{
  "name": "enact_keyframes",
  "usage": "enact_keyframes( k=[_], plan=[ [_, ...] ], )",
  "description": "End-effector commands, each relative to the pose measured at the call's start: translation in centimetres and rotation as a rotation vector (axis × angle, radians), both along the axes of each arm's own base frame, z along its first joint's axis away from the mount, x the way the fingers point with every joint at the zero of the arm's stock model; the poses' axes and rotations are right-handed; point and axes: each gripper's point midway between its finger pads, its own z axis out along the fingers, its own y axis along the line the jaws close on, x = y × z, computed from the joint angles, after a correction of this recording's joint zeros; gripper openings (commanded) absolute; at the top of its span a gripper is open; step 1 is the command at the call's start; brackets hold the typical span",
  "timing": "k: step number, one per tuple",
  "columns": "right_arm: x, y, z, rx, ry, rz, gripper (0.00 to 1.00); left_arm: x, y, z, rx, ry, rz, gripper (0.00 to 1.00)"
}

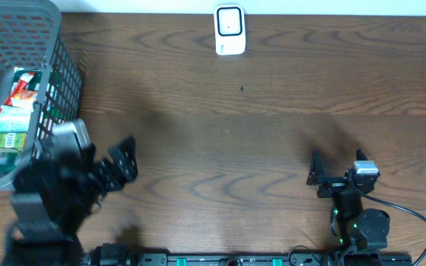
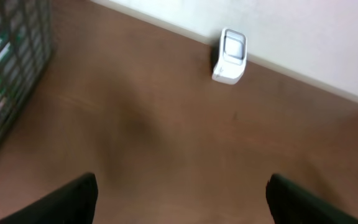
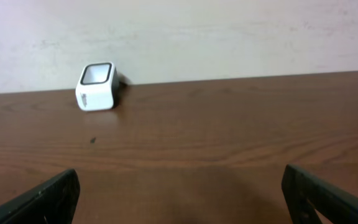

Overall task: Scan the item barcode
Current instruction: 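Move the left gripper up and over into the grey basket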

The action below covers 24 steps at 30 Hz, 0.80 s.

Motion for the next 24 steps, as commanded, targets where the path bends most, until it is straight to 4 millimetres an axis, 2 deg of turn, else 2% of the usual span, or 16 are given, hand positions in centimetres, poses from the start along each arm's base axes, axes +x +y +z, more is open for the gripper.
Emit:
enact_keyframes(
  k=[1, 6, 9, 15, 18, 21, 24],
  plan=[
    [0.0, 0.1, 0.0, 0.014, -0.002, 0.004, 0.99, 1.3, -0.2, 5.7, 0.045, 0.033, -0.047, 0.88],
    [0.0, 0.1, 0.0, 0.014, -0.001, 0.004, 0.99, 2.5, -0.1, 10.0, 0.071, 0.139, -0.067, 0.88],
    [0.0, 0.1, 0.0, 0.014, -0.002, 0.004, 0.99, 4.5, -0.1, 12.0, 0.071, 0.118, -0.067, 0.88],
    [0.0, 0.1, 0.0, 0.014, -0.002, 0.004, 0.99, 7.2, 0.0, 11.6, 0.072, 0.122, -0.066, 0.88],
    [0.0, 0.1, 0.0, 0.014, -0.002, 0.004, 0.99, 8.3, 0.2, 11.3, 0.043, 0.130, -0.037, 0.84],
    [0.0, 0.1, 0.0, 0.014, -0.002, 0.004, 0.99, 9.4, 2.6, 10.9, 0.013, 0.155, 0.160, 0.81],
    [0.0, 0.1, 0.0, 0.014, -0.001, 0.004, 0.99, 10.2, 6.2, 10.4, 0.024, 0.165, 0.400, 0.70]
  ],
)
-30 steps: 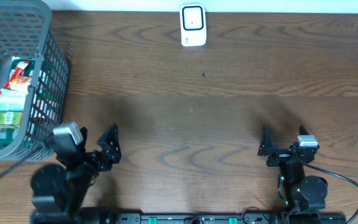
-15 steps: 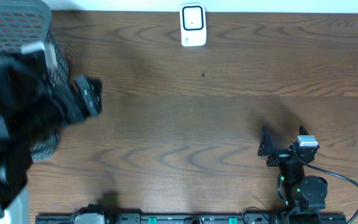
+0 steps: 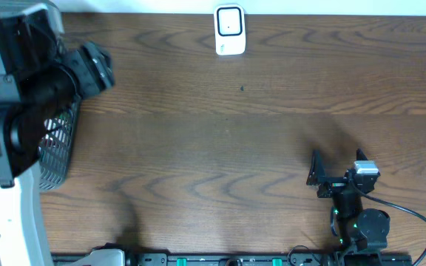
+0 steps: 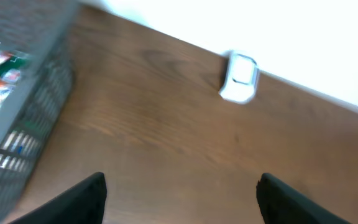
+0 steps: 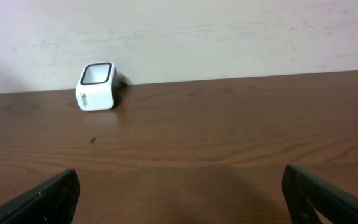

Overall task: Scan the item barcode
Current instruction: 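Move the left gripper up and over into the grey basket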

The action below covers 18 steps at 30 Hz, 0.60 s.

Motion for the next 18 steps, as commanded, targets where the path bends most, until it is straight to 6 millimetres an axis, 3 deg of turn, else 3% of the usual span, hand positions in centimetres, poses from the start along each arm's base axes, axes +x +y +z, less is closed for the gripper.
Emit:
enact_keyframes(
  k=[1, 4, 11, 13, 18],
  plan=[
    [0.0, 0.1, 0.0, 0.012, 0.000, 0.004, 0.99, 0.7, 5.7, -0.2, 0.020, 0.002, 0.385, 0.67],
    [0.0, 0.1, 0.0, 0.012, 0.000, 0.004, 0.99, 1.2, 8.8, -1.0, 0.012, 0.019, 0.533, 0.64],
    [0.0, 0.1, 0.0, 0.012, 0.000, 0.004, 0.99, 1.2, 19.0, -4.9, -0.031, 0.122, 0.851, 0.64],
    [0.0, 0.1, 0.0, 0.012, 0.000, 0.004, 0.99, 0.9, 21.8, -7.1, -0.041, 0.190, 0.927, 0.64],
    [0.0, 0.1, 0.0, 0.012, 0.000, 0.004, 0.99, 0.2, 26.8, -13.8, -0.066, 0.404, 1.041, 0.81]
  ],
)
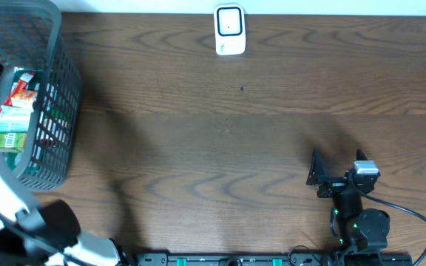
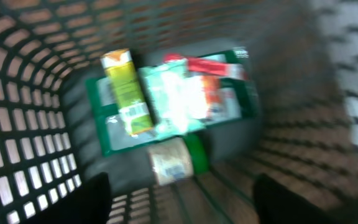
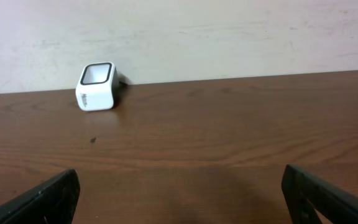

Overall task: Scan the item barcode
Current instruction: 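Move the left gripper up and over into the grey basket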

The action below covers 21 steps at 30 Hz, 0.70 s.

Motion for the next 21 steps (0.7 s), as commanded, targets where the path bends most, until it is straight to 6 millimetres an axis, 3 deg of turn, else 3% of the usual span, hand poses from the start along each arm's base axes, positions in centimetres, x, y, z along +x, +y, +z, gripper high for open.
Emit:
enact_keyframes(
  k=[1, 6, 11, 21],
  plan=[
    [0.0, 0.1, 0.0, 0.012, 0.000, 0.004, 0.99, -0.7, 3.2, -4.2, -0.059, 0.114, 0.093, 0.81],
    [0.0, 0.1, 0.0, 0.012, 0.000, 0.004, 0.99, -1.4, 5.4, -8.8, -0.137, 0.221, 0.151, 0.81],
    [0.0, 0.1, 0.0, 0.012, 0.000, 0.004, 0.99, -2.2, 5.7, -12.5, -0.209, 0.330, 0.167, 0.81],
    [0.0, 0.1, 0.0, 0.012, 0.000, 0.004, 0.99, -2.1, 5.8, -16.8, -0.273, 0.419, 0.182, 0.81]
  ],
)
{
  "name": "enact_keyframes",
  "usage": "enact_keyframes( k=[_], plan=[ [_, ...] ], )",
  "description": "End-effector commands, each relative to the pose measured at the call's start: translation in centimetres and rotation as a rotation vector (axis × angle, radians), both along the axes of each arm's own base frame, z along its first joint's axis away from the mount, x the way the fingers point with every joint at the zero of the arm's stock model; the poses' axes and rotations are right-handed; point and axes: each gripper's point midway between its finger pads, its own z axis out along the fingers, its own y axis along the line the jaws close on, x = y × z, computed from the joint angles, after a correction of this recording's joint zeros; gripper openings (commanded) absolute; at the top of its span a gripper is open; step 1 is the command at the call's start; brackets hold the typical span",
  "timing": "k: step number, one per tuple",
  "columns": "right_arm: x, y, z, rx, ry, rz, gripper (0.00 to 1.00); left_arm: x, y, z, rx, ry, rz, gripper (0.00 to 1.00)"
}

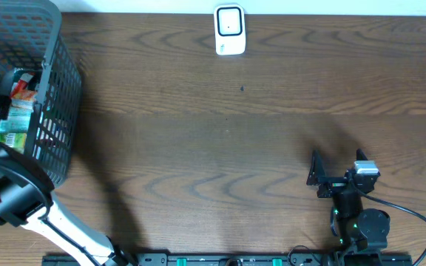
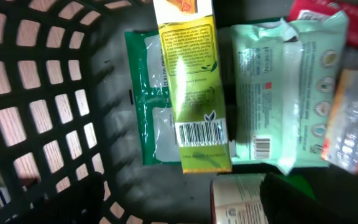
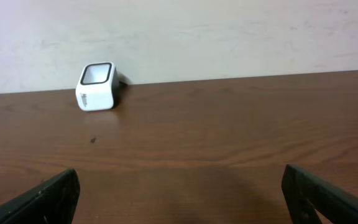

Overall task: Scan the item barcode
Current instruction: 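Move the left gripper up and over into the grey basket, then grasp the green tea drink carton in the basket with the left gripper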

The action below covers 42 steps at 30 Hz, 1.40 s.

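Note:
The grey mesh basket (image 1: pixel 58 81) stands at the table's left end with packaged goods in it. My left arm (image 1: pixel 9 193) reaches into it. In the left wrist view a yellow-green carton (image 2: pixel 194 93) lies barcode up on a green pack (image 2: pixel 148 112), beside a mint wipes pack (image 2: pixel 284 93). My left gripper (image 2: pixel 182 205) hangs open just above them, holding nothing. The white scanner (image 1: pixel 229 29) sits at the far edge, centre. My right gripper (image 3: pixel 182 199) rests open and empty, facing the scanner (image 3: pixel 96 86).
A labelled can (image 2: pixel 238 199) lies below the carton between my left fingers, and a red packet (image 2: pixel 334 15) sits at the upper right. The basket wall (image 2: pixel 36 106) is close on the left. Bare wood table (image 1: pixel 235 148) lies between basket and right arm.
My left gripper has dropped lower into the basket; the carton and wipes pack now fill the view, sharp and close. It is still open. The right arm has not moved.
My left gripper was first low over the table beside the basket, open and facing the scanner. Then it was raised near the basket's rim, then above the basket looking down on the goods, and now it is down among them. The right arm stayed parked throughout.

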Motion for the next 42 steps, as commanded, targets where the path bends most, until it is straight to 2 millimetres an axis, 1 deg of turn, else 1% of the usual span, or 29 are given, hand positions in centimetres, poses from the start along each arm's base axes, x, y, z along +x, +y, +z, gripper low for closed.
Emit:
enact_keyframes(
  k=[1, 10, 16, 22, 24, 29, 33, 37, 42],
  plan=[
    [0.0, 0.1, 0.0, 0.012, 0.000, 0.004, 0.99, -0.4, 0.0, -1.4, -0.013, 0.037, 0.020, 0.81],
    [0.0, 0.1, 0.0, 0.012, 0.000, 0.004, 0.99, -0.5, 0.0, -3.9, -0.023, 0.052, 0.036, 0.83],
    [0.0, 0.1, 0.0, 0.012, 0.000, 0.004, 0.99, -0.7, 0.8, -5.1, -0.016, 0.039, 0.054, 0.83],
    [0.0, 0.1, 0.0, 0.012, 0.000, 0.004, 0.99, -1.5, 1.6, -5.9, -0.016, 0.035, 0.081, 0.83],
    [0.0, 0.1, 0.0, 0.012, 0.000, 0.004, 0.99, -1.5, 1.8, -6.4, -0.015, 0.029, 0.087, 0.83],
    [0.0, 0.1, 0.0, 0.012, 0.000, 0.004, 0.99, -0.7, 1.2, -7.6, -0.059, -0.014, 0.081, 0.83],
    [0.0, 0.1, 0.0, 0.012, 0.000, 0.004, 0.99, -0.4, 1.4, -8.0, -0.054, -0.029, 0.058, 0.79],
    [0.0, 0.1, 0.0, 0.012, 0.000, 0.004, 0.99, -0.5, 1.3, -8.3, -0.056, -0.026, 0.059, 0.77],
    [0.0, 0.1, 0.0, 0.012, 0.000, 0.004, 0.99, -0.7, 1.0, -9.4, -0.062, -0.019, 0.059, 0.70]
  ],
)
